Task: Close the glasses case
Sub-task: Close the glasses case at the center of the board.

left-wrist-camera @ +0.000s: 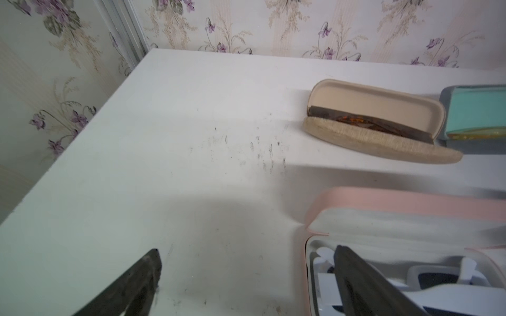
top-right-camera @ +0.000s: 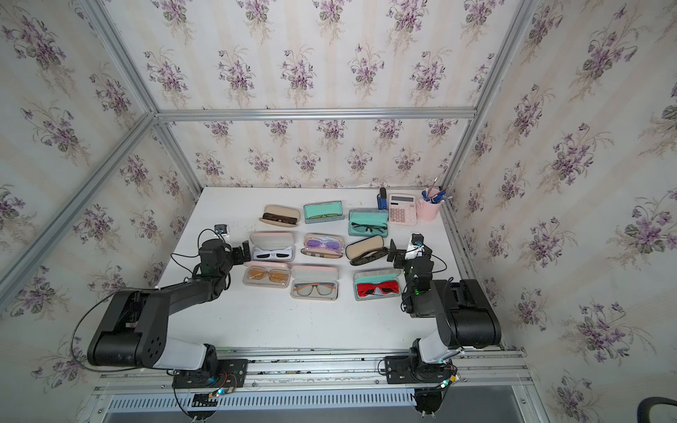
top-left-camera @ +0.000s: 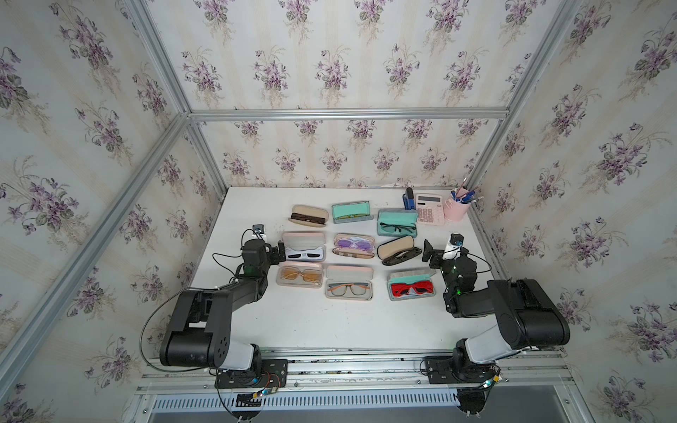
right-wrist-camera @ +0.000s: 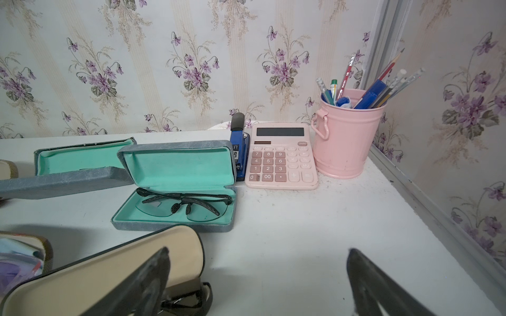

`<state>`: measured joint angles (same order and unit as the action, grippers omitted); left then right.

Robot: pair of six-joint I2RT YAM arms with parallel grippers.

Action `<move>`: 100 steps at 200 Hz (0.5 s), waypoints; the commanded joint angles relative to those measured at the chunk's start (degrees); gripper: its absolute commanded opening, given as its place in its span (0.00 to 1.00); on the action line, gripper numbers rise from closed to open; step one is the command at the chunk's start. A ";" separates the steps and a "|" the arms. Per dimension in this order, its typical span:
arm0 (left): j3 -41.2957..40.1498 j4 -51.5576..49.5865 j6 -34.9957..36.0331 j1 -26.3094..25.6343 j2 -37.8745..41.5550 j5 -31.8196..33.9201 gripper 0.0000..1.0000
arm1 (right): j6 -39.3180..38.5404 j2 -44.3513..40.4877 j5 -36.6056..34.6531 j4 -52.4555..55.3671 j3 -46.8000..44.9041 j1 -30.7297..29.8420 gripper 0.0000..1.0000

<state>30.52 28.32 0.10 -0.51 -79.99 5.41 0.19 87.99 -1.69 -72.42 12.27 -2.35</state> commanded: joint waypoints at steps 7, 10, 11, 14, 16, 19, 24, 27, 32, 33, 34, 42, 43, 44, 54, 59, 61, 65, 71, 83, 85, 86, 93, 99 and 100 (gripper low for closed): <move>7.93 -15.50 -3.69 -0.61 8.33 2.65 1.00 | -1.54 -7.05 -6.11 0.75 -1.37 -2.72 0.99; 9.11 -17.49 -4.51 -0.79 9.39 2.67 1.00 | -1.32 -8.81 -7.64 2.37 -1.33 -3.04 0.99; 9.38 -18.20 -4.72 -0.84 9.89 2.72 1.00 | -1.28 -9.42 -7.98 2.94 -1.31 -3.11 0.99; 10.48 -19.98 -5.57 -1.12 10.94 2.93 1.00 | -1.10 -11.26 -8.82 4.63 -1.21 -3.23 0.98; 11.24 -21.20 -6.04 -1.37 11.73 3.16 1.00 | -1.01 -12.33 -9.24 5.44 -1.11 -3.33 0.98; 12.31 -23.17 -6.92 -1.68 12.78 3.66 1.00 | -0.61 -14.39 -10.04 7.26 -0.98 -3.41 0.98; 14.34 -26.54 -8.31 -2.25 14.52 4.17 1.00 | 0.96 -17.62 -11.32 10.18 -0.78 -3.41 0.98; 15.45 -28.57 -9.22 -2.50 15.51 4.25 1.00 | 2.07 -19.48 -11.69 12.53 -0.33 -3.40 0.98; 17.34 -31.79 -10.72 -2.94 17.14 4.10 1.00 | 3.48 -23.01 -11.68 16.25 0.52 -3.38 0.97; 17.71 -32.34 -11.12 -2.97 17.41 4.09 1.00 | 3.76 -23.68 -11.54 17.48 0.76 -3.37 0.97; 18.07 -33.14 -11.50 -2.99 17.67 4.04 1.00 | 4.03 -24.33 -11.34 18.59 0.97 -3.37 0.97; 20.70 -38.33 -14.77 -3.14 20.10 3.08 1.00 | 5.30 -29.21 -9.98 25.24 2.62 -3.54 0.95; 20.97 -38.95 -15.17 -3.16 20.47 2.88 1.00 | 5.54 -29.77 -9.90 25.98 2.82 -3.54 0.95; 21.33 -39.52 -15.54 -3.17 20.78 2.69 1.00 | 5.75 -30.31 -9.81 26.74 3.05 -3.58 0.95; 23.51 -44.73 -18.61 -3.20 23.66 0.34 1.00 | 7.17 -35.37 -9.51 34.01 5.47 -4.14 0.95; 24.45 -47.48 -20.15 -3.18 25.15 -0.37 1.00 | 7.43 -37.55 -9.32 37.57 6.78 -4.37 0.95; 24.84 -48.49 -20.95 -3.18 25.74 -0.46 1.00 | 7.56 -38.37 -9.15 38.53 7.26 -4.47 0.95; 25.50 -50.91 -22.63 -3.18 26.82 -0.64 1.00 | 8.07 -39.75 -9.06 41.29 8.37 -4.68 0.95; 26.08 -53.90 -24.60 -3.18 28.45 -1.71 1.00 | 8.94 -41.46 -8.18 45.81 10.31 -4.92 0.95; 27.21 -59.63 -26.71 -3.18 31.08 -3.82 1.00 | 9.82 -43.33 -3.73 53.09 14.09 -5.26 0.93; 27.39 -60.80 -27.54 -3.18 31.42 -3.69 1.00 | 10.05 -43.47 -3.26 54.21 14.86 -5.51 0.92; 27.48 -61.56 -27.92 -3.18 31.57 -3.54 1.00 | 10.16 -43.53 -2.98 54.75 15.23 -5.67 0.92; 27.51 -65.23 -30.66 -3.18 32.80 -3.81 1.00 | 10.75 -43.75 -1.78 58.25 17.54 -6.99 0.91; 27.10 -67.33 -31.86 -3.09 33.73 -5.32 1.00 | 10.93 -43.68 -0.91 60.84 19.44 -8.46 0.90; 26.98 -67.60 -32.02 -3.09 33.88 -5.50 1.00 | 10.95 -43.60 -0.75 61.23 19.75 -8.77 0.91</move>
<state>57.39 -20.88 -21.96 -3.68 -48.88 3.86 8.03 45.12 -7.97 -30.30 26.79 -8.01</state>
